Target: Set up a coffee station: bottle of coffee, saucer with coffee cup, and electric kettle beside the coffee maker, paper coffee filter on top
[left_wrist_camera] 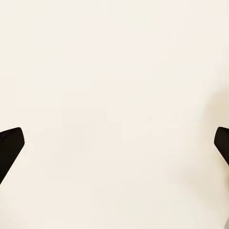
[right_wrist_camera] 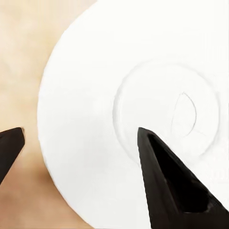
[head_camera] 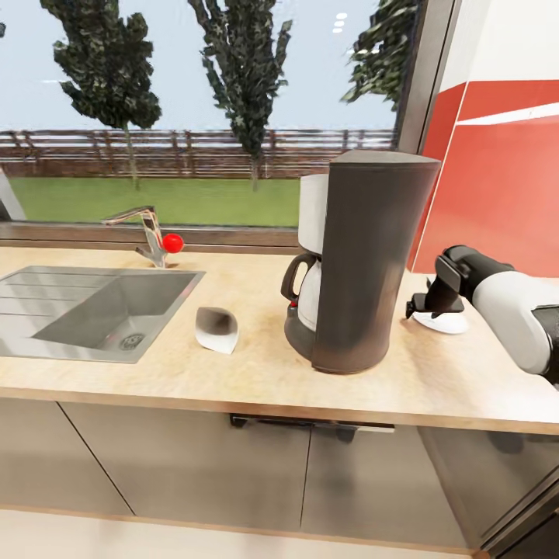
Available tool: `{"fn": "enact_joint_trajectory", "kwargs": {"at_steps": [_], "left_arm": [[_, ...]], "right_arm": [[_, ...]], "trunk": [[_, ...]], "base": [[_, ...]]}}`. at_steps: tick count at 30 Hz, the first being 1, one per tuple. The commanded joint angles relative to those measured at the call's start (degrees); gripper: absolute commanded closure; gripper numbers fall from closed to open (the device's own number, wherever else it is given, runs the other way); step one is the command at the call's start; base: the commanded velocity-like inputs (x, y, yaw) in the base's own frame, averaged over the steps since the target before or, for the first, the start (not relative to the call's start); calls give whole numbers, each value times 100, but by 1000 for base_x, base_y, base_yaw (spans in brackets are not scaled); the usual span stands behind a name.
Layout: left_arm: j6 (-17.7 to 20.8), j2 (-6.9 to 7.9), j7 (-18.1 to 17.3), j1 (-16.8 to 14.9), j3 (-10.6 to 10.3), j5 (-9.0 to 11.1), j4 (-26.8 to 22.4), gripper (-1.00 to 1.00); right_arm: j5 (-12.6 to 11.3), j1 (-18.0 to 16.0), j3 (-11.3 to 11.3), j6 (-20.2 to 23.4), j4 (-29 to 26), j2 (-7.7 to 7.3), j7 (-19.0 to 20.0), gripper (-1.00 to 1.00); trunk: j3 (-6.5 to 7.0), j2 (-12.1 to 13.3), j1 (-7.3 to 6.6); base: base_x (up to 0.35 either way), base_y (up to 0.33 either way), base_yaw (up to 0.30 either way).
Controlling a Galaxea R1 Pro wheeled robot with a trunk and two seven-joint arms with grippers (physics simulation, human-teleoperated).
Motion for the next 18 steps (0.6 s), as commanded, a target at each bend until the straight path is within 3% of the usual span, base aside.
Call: {"fn": "enact_joint_trajectory", "kwargs": {"at_steps": [1,18], "left_arm": [[-2,1,-54,2,40,43,-4,-100],[-2,6,-54,2,34,34,-11,-100]], "right_arm": [[15,3,77,32,251,5,1,100],[14,2,77,57,251,20,-25,100]], "trunk": [[-6,-1,14],[-6,-1,14]], "base": [[0,0,0],[0,0,0]]}}
